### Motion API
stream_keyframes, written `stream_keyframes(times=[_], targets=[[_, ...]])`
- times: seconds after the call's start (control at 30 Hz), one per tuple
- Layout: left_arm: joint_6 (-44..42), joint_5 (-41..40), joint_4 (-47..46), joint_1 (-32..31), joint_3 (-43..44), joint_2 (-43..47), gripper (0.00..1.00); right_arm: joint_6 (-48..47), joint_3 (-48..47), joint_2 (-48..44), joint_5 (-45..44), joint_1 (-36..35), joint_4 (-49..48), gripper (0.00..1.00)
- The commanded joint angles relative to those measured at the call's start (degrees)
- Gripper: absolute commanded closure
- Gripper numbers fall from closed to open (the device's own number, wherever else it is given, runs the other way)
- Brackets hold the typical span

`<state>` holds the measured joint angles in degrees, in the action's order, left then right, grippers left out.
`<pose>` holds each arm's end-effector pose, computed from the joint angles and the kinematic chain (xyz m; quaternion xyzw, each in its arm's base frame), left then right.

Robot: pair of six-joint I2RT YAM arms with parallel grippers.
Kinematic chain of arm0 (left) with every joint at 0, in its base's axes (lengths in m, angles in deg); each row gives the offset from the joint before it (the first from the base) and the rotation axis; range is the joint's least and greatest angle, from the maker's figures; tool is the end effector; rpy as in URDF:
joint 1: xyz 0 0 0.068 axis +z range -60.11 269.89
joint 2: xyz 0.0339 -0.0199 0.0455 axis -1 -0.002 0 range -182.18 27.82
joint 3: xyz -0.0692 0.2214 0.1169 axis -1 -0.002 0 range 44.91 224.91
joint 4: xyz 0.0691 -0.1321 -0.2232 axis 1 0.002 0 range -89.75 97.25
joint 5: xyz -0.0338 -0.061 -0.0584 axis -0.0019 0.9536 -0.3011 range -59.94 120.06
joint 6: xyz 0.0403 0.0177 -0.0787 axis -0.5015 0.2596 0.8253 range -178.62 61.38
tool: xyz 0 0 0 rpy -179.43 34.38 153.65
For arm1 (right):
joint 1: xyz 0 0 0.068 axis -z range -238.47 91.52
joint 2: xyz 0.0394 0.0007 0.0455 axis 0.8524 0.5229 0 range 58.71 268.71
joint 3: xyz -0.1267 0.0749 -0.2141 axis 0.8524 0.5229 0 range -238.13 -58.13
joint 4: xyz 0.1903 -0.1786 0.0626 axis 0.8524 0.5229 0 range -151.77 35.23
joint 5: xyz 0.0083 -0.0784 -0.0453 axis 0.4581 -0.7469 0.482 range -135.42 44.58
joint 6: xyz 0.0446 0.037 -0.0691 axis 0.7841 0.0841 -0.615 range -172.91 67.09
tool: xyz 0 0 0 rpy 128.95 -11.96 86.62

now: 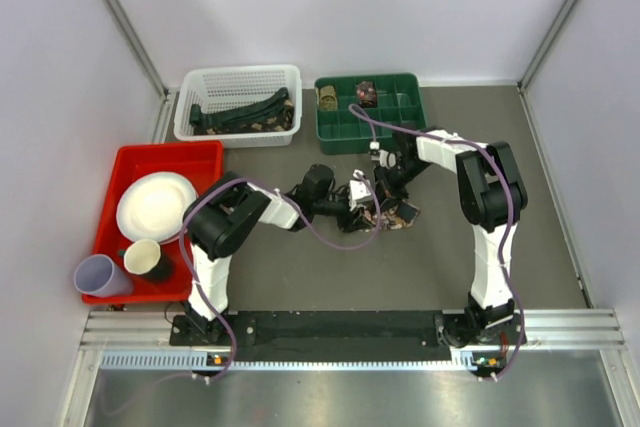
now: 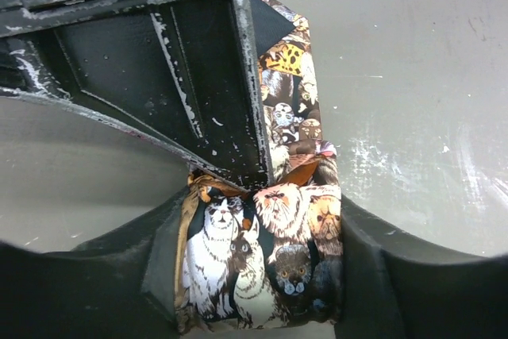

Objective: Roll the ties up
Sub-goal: Roll the tie at the center of the board.

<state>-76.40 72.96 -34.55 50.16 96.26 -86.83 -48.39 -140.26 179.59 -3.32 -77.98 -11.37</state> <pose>0.2790 -0.3032 0.0792 0.5487 0.6113 -0.3991 0.4074 0.3448 0.1795 0.0836 0.1244 -0.9249 -0.3527 0.0680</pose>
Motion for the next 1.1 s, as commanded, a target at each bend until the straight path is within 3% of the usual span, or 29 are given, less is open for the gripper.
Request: stream_keyframes(times=[0.0,0.07,0.17,0.3,0.37,0.53,0.73,0.93,1.03,1.07], targets=[[-0.6,-0.1,9.5,0.3,0.8,0.3,0.54,-4.2,1.6,5.4,-14.3,-1.9,-8.8,1.00],[-3.3,-0.9,13.1,0.2,2.0,0.4,0.66,-4.1,0.7,4.7,-12.6,-1.9,-7.3,1.00],[-7.4,-2.5,20.9,-0.2,3.7,0.7,0.73,-3.8,-1.0,2.2,-8.1,-0.4,-4.5,0.86],[-11.6,-5.1,28.7,-0.6,5.5,0.0,0.78,-4.2,-2.2,-1.3,-1.6,2.4,-0.2,0.61],[-13.2,-5.8,31.7,-1.1,6.5,-0.4,0.79,-4.2,-1.2,-3.1,2.1,3.3,0.7,0.55],[-15.3,-7.8,34.5,-2.2,8.2,-1.5,0.79,-1.4,3.0,-7.0,11.2,3.7,-1.7,0.54],[-15.8,-8.3,37.3,-2.6,9.6,-2.4,0.78,1.6,4.8,-7.1,14.7,2.4,-4.9,0.53],[-15.7,-8.3,38.1,-2.8,10.5,-2.8,0.76,-1.3,3.0,-4.4,7.7,1.1,-1.8,0.60],[-14.9,-8.4,38.4,-2.8,11.0,-3.1,0.74,-3.3,2.6,-2.5,4.6,1.1,-0.4,0.83],[-14.7,-8.4,38.4,-2.8,11.0,-3.1,0.73,-4.3,2.5,-2.3,3.6,1.1,0.0,0.98]])
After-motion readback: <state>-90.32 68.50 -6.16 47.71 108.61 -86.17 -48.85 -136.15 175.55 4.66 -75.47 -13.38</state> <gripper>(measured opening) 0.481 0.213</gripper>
